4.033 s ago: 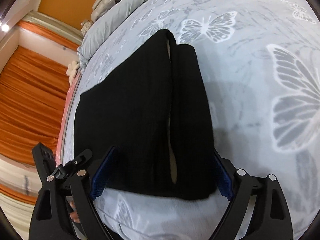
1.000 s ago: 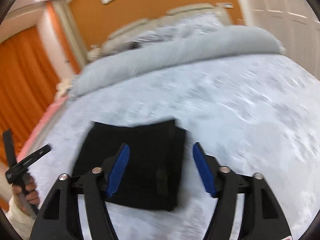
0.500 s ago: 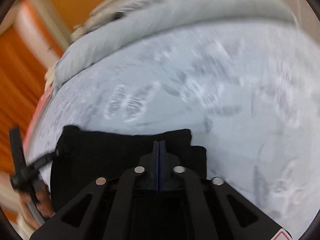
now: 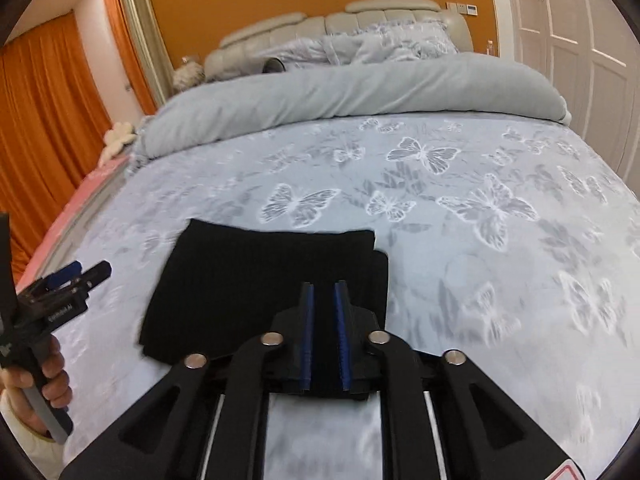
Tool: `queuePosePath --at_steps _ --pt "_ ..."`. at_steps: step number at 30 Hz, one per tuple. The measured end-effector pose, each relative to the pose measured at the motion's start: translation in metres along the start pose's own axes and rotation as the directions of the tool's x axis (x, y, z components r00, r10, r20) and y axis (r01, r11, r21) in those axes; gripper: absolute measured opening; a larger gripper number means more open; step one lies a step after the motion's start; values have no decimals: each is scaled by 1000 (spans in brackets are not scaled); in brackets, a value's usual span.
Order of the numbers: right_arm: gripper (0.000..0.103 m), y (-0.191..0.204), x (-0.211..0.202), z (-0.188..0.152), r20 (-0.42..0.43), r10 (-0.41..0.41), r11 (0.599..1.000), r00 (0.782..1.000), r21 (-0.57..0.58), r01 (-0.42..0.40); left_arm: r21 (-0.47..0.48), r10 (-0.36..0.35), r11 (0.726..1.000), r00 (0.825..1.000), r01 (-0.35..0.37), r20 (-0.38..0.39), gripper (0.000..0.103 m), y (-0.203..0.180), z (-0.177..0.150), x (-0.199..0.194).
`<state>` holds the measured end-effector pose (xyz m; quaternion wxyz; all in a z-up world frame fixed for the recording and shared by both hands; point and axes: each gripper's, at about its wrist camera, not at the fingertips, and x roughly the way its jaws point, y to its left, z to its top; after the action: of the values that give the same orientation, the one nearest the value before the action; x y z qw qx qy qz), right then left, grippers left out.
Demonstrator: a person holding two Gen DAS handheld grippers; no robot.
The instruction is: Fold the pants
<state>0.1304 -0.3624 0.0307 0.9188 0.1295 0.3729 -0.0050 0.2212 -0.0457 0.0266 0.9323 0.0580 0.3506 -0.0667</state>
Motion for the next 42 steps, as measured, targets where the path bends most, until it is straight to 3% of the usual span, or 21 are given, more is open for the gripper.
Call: queuePosePath --at_steps 3,6,9,13,17,24,31,39,42 --pt "34 3 -33 -23 50 -27 1000 998 -8 28 8 -9 1000 1000 9 17 90 2 -21 -40" --pt "34 7 -59 -53 58 -41 999 997 -14 42 25 -12 1000 999 11 40 96 1 -52 -79" --pt "34 8 -67 -85 42 -52 999 998 -4 52 23 -24 999 1000 23 16 98 -1 -87 -98" --pt "34 0 -70 -116 20 -54 998 998 30 53 -64 -100 994 989 94 -110 98 0 -126 -82" --pt "34 -9 -58 -131 -27 -83 996 996 31 83 -107 -110 990 980 93 -164 98 3 -146 -58" --pt "34 -15 -49 -132 -30 -83 995 996 47 84 -86 -58 995 985 44 -165 98 4 -152 -45" --pt "34 2 -37 -135 -53 -88 996 995 -14 87 -34 -11 999 995 8 -96 98 -1 -147 -54" --pt "42 12 -31 -135 -53 -92 995 994 -44 90 -30 1 1000 998 -3 -67 98 -2 -134 -53" --pt "44 8 -22 -120 -59 -64 998 996 -20 62 -25 -20 1000 997 19 -71 98 -3 -123 -46"
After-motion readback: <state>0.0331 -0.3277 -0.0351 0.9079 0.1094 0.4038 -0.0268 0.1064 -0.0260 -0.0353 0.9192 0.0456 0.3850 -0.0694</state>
